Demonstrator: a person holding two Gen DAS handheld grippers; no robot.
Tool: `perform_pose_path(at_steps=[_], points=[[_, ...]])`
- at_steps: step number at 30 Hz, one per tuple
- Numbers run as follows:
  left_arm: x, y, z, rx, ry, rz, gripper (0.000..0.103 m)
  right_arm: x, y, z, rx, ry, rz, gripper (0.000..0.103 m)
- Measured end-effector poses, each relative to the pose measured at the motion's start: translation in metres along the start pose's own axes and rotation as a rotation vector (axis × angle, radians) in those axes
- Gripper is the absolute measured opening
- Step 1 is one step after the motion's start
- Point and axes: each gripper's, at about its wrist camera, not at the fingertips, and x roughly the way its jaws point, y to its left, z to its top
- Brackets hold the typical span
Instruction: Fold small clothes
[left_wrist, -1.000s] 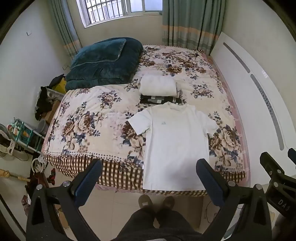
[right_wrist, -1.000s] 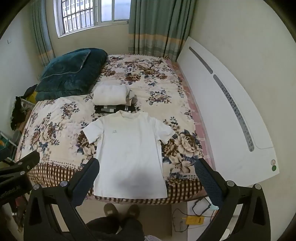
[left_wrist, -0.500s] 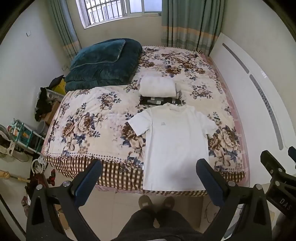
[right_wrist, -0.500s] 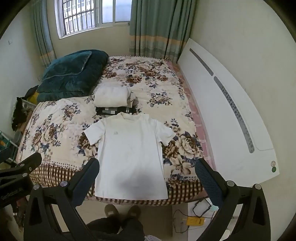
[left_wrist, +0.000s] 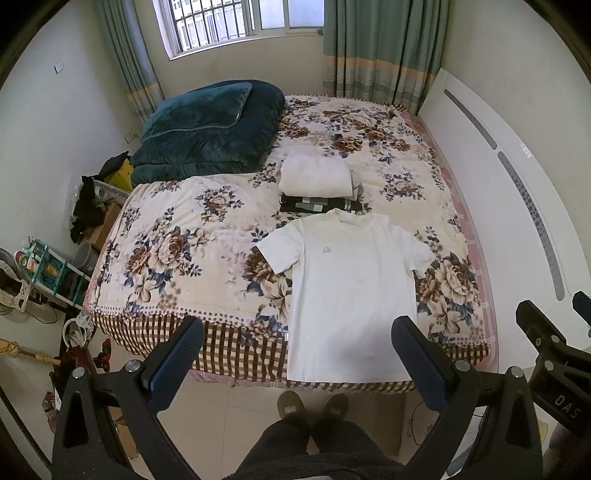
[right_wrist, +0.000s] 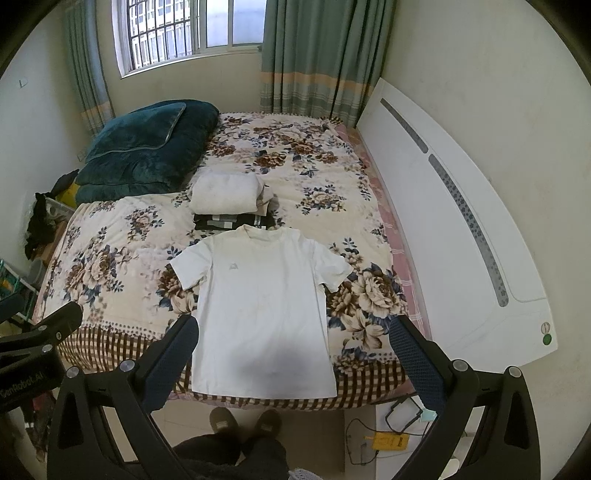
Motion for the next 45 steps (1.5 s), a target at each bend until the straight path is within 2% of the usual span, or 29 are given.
perform_pose_path(at_steps=[10, 12, 20, 22, 29, 31, 42, 45], points=[[-0.002, -0.004, 0.014, 0.005, -0.014, 0.005, 0.103, -0.015, 0.009, 0.011, 0.000, -0.002, 0.006, 0.103], [-0.005, -0.004, 0.008, 0.000, -0.014, 0.006, 0.103, -0.014, 0.007, 0.011, 0.000, -0.002, 0.009, 0.103], [-0.009, -0.010, 0.030, 0.006, -0.017, 0.007, 0.103, -0.016, 0.008, 0.012, 0.000, -0.003, 0.009, 0.103], [-0.006, -0.005, 0.008, -0.001, -0.018, 0.007, 0.103, -0.015, 0.007, 0.010, 0.001, -0.004, 0.010, 0.103], [-0.006, -0.008, 0.025, 0.001, -0.019, 0.007, 0.103, -0.018, 0.009, 0.012, 0.002, -0.005, 0.012, 0.103], [-0.007, -0.005, 0.007, -0.001, -0.020, 0.007, 0.103, -0.019, 0.010, 0.013, 0.000, -0.005, 0.010, 0.103], [-0.008, -0.010, 0.019, -0.003, -0.024, 0.004, 0.103, -0.019, 0.008, 0.013, 0.005, -0.007, 0.015, 0.103], [-0.009, -0.010, 0.017, -0.001, -0.027, 0.006, 0.103, -0.024, 0.012, 0.023, 0.004, -0.007, 0.016, 0.103]])
